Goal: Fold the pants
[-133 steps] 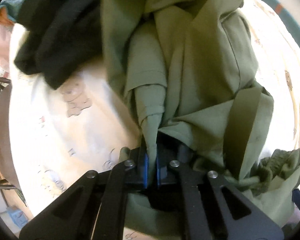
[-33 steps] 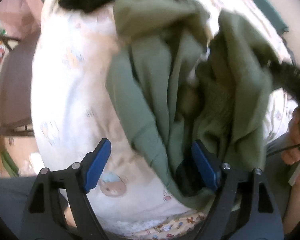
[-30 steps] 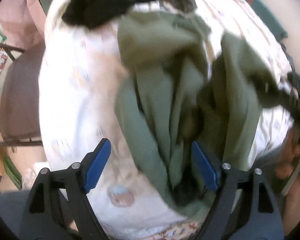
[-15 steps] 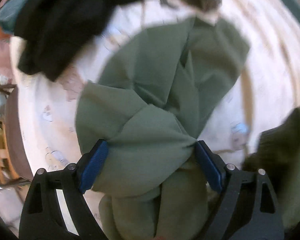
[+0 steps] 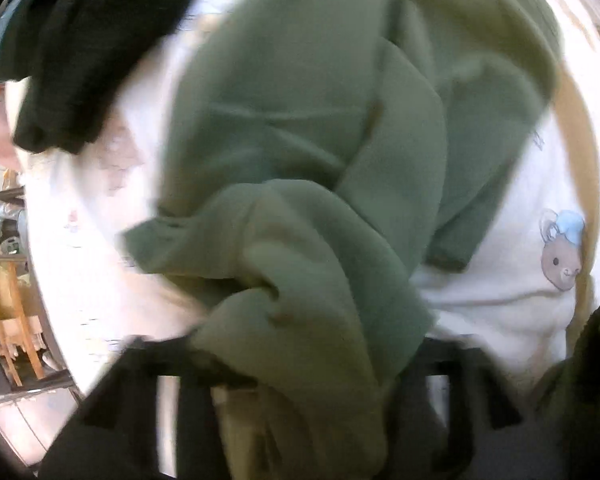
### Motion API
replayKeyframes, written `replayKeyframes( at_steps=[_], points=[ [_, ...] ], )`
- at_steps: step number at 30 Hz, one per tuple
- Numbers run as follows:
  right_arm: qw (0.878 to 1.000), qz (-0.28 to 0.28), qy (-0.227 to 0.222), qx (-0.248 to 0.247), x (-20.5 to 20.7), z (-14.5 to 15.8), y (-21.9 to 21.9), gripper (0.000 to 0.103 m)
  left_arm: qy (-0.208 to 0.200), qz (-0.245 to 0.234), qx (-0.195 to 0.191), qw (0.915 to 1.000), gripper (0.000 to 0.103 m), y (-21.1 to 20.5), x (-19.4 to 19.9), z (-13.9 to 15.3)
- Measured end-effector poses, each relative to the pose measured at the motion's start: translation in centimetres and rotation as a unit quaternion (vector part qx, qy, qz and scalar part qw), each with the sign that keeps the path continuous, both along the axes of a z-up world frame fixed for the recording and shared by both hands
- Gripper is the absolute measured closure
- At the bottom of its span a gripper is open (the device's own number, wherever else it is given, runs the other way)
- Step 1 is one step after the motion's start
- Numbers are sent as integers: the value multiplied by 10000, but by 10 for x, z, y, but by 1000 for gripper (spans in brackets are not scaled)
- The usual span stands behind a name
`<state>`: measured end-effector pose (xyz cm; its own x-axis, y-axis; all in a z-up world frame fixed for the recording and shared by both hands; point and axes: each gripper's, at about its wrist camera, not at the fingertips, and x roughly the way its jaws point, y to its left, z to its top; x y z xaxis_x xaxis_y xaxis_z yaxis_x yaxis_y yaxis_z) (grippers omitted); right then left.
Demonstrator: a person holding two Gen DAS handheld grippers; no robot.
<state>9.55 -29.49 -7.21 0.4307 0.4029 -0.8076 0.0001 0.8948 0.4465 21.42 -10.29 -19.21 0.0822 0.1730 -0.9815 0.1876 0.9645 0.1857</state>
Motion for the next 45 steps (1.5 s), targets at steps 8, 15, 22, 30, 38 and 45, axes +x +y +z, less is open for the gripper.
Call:
replayKeyframes(
  at_steps=[8, 15, 22, 30, 38, 45],
  points=[
    [9996, 156, -198, -104, -2, 7, 7, 96, -337, 251, -407, 9983, 89, 63, -18, 65],
    [9981, -69, -517, 329, 6, 28, -6, 96, -791, 449, -1110, 9896, 89, 132, -87, 135],
    [9918, 137, -1061, 694, 66, 86, 12, 96, -1206, 1007, -1937, 9684, 89, 158, -167, 185],
    [9839, 1063, -1350, 494, 146, 147, 70, 96, -1099, 1090, -2491, 9560, 88, 154, -244, 202],
    [9793, 1760, -860, -511, 207, 111, 136, 96, -938, 1367, -1745, 9706, 72, 142, -227, 158],
    [9689, 2182, -355, -1111, 215, 54, 158, 91, -469, 1507, -1776, 9714, 56, 149, -216, 123]
  ],
)
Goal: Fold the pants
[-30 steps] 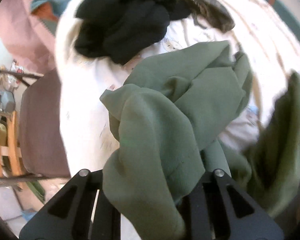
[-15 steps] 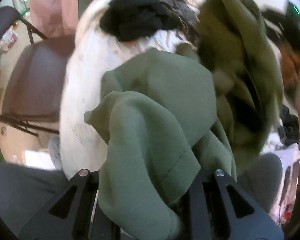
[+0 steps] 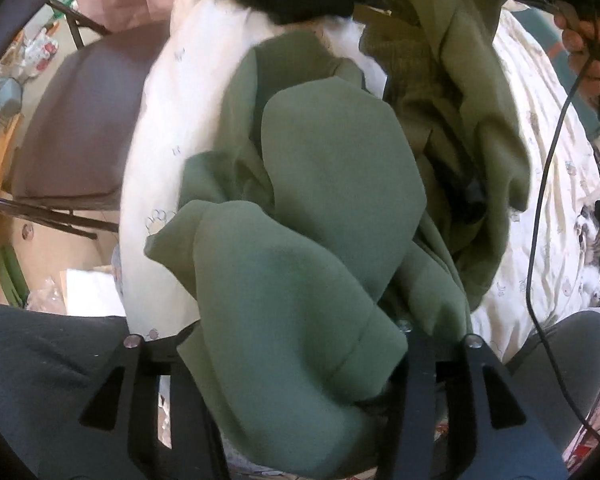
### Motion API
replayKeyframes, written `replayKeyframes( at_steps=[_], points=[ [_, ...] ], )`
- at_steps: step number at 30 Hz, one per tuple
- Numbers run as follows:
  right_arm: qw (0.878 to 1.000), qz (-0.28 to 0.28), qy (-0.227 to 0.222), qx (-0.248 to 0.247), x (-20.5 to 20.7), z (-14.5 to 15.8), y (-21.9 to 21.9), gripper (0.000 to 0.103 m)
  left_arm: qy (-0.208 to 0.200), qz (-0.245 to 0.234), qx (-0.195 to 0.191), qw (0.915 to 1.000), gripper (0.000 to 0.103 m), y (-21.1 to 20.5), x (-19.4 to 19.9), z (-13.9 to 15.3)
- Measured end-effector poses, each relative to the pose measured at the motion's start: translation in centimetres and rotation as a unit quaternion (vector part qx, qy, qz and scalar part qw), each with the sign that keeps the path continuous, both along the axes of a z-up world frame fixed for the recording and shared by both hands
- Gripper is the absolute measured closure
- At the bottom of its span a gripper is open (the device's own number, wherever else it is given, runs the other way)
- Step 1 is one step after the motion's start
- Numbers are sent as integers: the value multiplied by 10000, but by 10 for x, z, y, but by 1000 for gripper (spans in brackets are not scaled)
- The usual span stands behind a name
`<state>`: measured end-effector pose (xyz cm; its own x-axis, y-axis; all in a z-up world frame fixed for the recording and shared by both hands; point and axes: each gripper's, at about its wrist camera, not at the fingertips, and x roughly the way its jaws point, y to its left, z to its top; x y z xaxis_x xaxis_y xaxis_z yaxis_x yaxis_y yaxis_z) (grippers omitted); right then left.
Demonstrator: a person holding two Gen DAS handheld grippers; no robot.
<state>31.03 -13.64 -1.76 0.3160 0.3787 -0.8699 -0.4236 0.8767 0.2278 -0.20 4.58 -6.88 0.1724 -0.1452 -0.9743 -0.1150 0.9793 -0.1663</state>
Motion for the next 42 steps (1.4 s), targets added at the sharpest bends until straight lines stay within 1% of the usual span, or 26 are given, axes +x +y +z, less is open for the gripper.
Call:
replayKeyframes(
  at_steps=[2, 4, 5, 6, 8, 10, 11, 12, 13, 14, 15, 17, 20, 22, 25, 27, 30, 33, 37, 39, 41, 42],
  points=[
    [9996, 2, 288, -43, 0, -18, 1, 88, 88, 84, -82, 9999, 51, 4, -1, -8],
    [9990, -12, 427, -159, -2, -32, 0, 87, 173, 94, -116, 9997, 45, 7, -1, -14],
    [9986, -53, 485, -223, -3, -36, -2, 84, 188, 73, -105, 9997, 38, 7, -1, -17],
    [9980, -97, 563, -281, -5, -39, -3, 82, 202, 45, -84, 9998, 34, 8, -1, -18],
    [9967, -180, 712, -332, -7, -42, -8, 81, 240, 83, -130, 9996, 31, 9, -2, -22],
    [9960, -232, 801, -318, -10, -40, -14, 75, 346, 219, -316, 9987, 30, 14, -5, -25],
    [9955, -224, 884, -243, -10, -39, -16, 50, 379, 305, -509, 9975, 28, 16, -6, -26],
    [9949, -207, 977, -169, -12, -37, -18, 22, 400, 333, -692, 9962, 24, 17, -7, -25],
    [9941, -138, 1071, -44, -16, -33, -19, 15, 390, 330, -784, 9956, 22, 18, -9, -24],
    [9938, -74, 1110, -2, -21, -30, -19, 14, 344, 246, -826, 9957, 18, 17, -11, -21],
    [9942, -56, 1074, -26, -26, -27, -19, 14, 307, 143, -764, 9965, 16, 16, -13, -17],
    [9946, -23, 1032, -102, -40, -24, -19, 14, 231, 127, -663, 9975, 16, 20, -19, -12],
    [9959, -27, 903, -18, -68, -21, -22, 14, 44, 233, -651, 9976, 16, 27, -29, 4],
    [9967, -203, 786, 23, -84, -19, -26, 14, -220, 148, -451, 9986, 16, 31, -32, 19],
    [9958, -557, 692, 241, -113, -20, -35, 14, -629, 18, -133, 9979, 16, 31, -31, 45],
    [9944, -715, 695, 340, -127, -24, -38, 14, -754, -39, -47, 9971, 15, 31, -25, 54],
    [9914, -1035, 679, 416, -147, -30, -44, 14, -862, -51, -13, 9963, 15, 28, -14, 59],
    [9877, -1304, 637, 577, -162, -30, -50, 14, -990, -202, 91, 9948, 15, 24, 0, 62],
    [9859, -1495, 427, 615, -168, -7, -63, 14, -1066, -365, 88, 9936, 15, 14, 17, 65],
    [9860, -1504, 201, 684, -171, 19, -72, 15, -1120, -459, 59, 9926, 15, 10, 27, 69],
    [9868, -1459, -186, 677, -178, 47, -77, 15, -1215, -533, 22, 9912, 15, 6, 36, 73],
    [9874, -1413, -195, 687, -179, 55, -79, 14, -1288, -549, 4, 9902, 15, 4, 41, 76]
  ],
)
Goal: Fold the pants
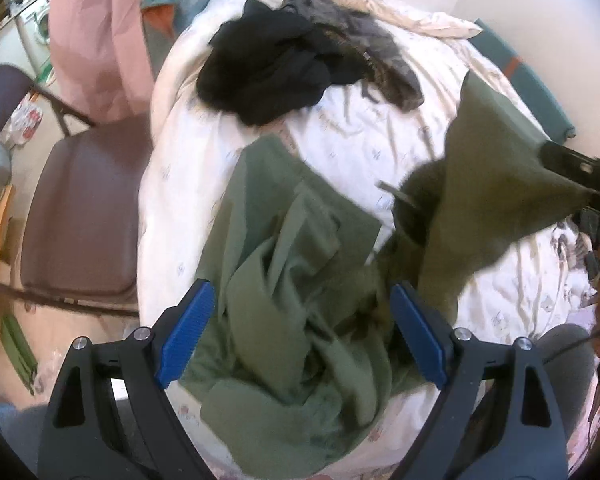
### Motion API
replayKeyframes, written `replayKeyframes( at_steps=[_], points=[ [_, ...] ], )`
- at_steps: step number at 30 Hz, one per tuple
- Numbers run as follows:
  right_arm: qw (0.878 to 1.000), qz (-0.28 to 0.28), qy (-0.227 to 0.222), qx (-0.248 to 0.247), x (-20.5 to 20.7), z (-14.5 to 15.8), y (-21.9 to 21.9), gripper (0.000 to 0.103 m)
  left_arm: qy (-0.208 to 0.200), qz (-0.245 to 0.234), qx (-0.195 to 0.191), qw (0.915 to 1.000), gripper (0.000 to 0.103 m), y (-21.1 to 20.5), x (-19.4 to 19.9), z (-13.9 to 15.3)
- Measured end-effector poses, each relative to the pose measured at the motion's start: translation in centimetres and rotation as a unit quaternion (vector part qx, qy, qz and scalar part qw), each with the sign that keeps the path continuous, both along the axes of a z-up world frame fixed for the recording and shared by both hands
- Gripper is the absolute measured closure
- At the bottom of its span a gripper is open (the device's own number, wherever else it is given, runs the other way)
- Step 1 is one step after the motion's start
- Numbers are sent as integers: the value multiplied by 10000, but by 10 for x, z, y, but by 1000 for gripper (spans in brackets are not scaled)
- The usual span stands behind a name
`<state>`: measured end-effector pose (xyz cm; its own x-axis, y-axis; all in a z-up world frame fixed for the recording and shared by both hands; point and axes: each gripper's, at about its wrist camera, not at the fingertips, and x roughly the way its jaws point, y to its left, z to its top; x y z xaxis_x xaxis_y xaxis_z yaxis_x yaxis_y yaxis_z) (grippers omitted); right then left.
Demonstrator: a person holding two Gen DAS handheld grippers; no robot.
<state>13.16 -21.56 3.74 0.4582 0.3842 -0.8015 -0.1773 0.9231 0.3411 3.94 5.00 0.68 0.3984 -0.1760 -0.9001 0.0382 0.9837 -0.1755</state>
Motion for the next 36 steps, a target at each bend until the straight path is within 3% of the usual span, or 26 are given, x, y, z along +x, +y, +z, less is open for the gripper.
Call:
replayKeyframes(
  at_steps=[2, 4, 6, 8, 14, 19, 22, 23, 26, 31, 36],
  points=[
    [9999, -42, 45, 86, 2, 8, -11, 14, -134, -23, 39, 9999, 15, -5, 9, 2],
    [9974, 167, 406, -569, 9, -3, -6, 14, -275, -56, 50, 9996, 15, -10, 19, 1],
    [9942, 346, 1020, -51, 13, -19, -13, 14, -337, -116, -11, 9994, 15, -14, 27, -1],
    [9786, 665, 1941, 174, 17, -39, -14, 14, -439, -179, -133, 9988, 15, -16, 36, -6],
    [9531, 1238, 2588, -960, 15, -55, -2, 14, -601, -211, -128, 9979, 15, -15, 43, -24],
    [9379, 1831, 2699, -1180, -17, -62, 19, 14, -688, -79, -312, 9971, 15, -7, 42, -16],
    [9504, 1593, 2347, -1278, -22, -58, 11, 14, -735, -55, -357, 9966, 15, -3, 41, -12],
    [9597, 1481, 2060, -1210, -22, -51, 6, 14, -726, -48, -375, 9966, 15, -3, 42, -11],
    [9726, 1274, 1705, -935, -16, -34, -7, 14, -660, 36, -513, 9965, 15, 0, 44, -12],
    [9757, 1339, 1623, -613, -1, -3, -21, 14, -605, 61, -477, 9970, 15, 0, 44, -15],
    [9694, 1230, 2121, 79, 27, 21, -24, 15, -621, 31, -527, 9967, 15, -3, 43, -16]
  ],
)
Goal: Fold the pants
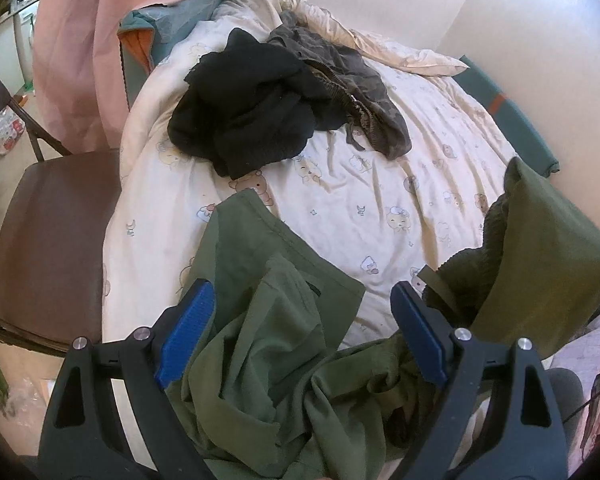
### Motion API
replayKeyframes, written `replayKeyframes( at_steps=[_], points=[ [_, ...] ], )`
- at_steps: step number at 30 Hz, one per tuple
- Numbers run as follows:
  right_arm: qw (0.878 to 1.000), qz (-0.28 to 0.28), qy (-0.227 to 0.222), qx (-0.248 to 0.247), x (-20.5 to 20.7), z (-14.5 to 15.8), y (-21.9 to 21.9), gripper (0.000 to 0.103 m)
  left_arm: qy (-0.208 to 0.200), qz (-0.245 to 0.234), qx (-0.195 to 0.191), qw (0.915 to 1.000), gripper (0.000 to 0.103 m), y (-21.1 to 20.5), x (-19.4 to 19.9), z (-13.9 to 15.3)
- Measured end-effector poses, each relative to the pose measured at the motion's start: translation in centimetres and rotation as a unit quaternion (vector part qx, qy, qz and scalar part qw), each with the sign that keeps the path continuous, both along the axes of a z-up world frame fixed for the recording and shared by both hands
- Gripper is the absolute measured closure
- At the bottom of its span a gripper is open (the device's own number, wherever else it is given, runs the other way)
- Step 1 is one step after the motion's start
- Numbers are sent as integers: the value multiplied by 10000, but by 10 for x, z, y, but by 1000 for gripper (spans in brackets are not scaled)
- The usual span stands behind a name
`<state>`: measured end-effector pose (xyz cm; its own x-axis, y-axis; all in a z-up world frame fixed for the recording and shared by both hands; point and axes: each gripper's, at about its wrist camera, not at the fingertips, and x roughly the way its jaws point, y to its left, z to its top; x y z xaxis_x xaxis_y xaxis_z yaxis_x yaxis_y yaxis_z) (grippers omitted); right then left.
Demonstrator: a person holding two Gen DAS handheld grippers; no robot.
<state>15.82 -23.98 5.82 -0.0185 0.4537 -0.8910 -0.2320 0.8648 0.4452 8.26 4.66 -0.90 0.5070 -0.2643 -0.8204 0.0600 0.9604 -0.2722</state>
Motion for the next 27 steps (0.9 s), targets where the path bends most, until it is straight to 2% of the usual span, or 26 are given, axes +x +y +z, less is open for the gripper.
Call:
replayKeyframes(
  at_steps=[2, 5, 9, 14, 16, 17, 18, 19, 22, 25, 27],
  points=[
    [10000, -16, -42, -11, 9, 11, 11, 14, -23, -114, -170, 9998, 15, -3, 0, 1],
    [9997, 120, -96, 183, 16, 19, 34, 14, 20, -545, -592, 9968, 15, -17, -2, 1],
    [9979, 451, -234, 407, 15, 18, 70, 14, 33, -1234, -678, 9900, 15, -48, -9, -3],
    [9939, 605, -303, 872, 15, 16, 97, 14, 1, -1321, -1093, 9852, 17, -65, 2, -20],
    [9928, 600, -284, 1000, 15, 14, 100, 14, -102, -1269, -1321, 9830, 32, -64, 8, -24],
    [9918, 597, -272, 1099, 14, 13, 101, 14, -80, -1288, -1415, 9815, 54, -64, 10, -25],
    [9917, 596, -274, 1104, 13, 11, 103, 14, -18, -1355, -1506, 9793, 84, -66, 13, -27],
    [9918, 600, -264, 1096, 13, 9, 102, 14, 16, -1430, -1429, 9794, 97, -69, 15, -27],
    [9926, 616, -184, 1032, 15, 0, 101, 14, -226, -1368, -858, 9866, 101, -72, 10, -23],
    [9954, 667, -49, 683, 17, -7, 100, 14, -19, -1249, -771, 9892, 101, -71, 11, -31],
    [9962, 830, 5, 246, 20, -15, 98, 14, -23, -1227, -747, 9896, 102, -71, 11, -32]
  ],
)
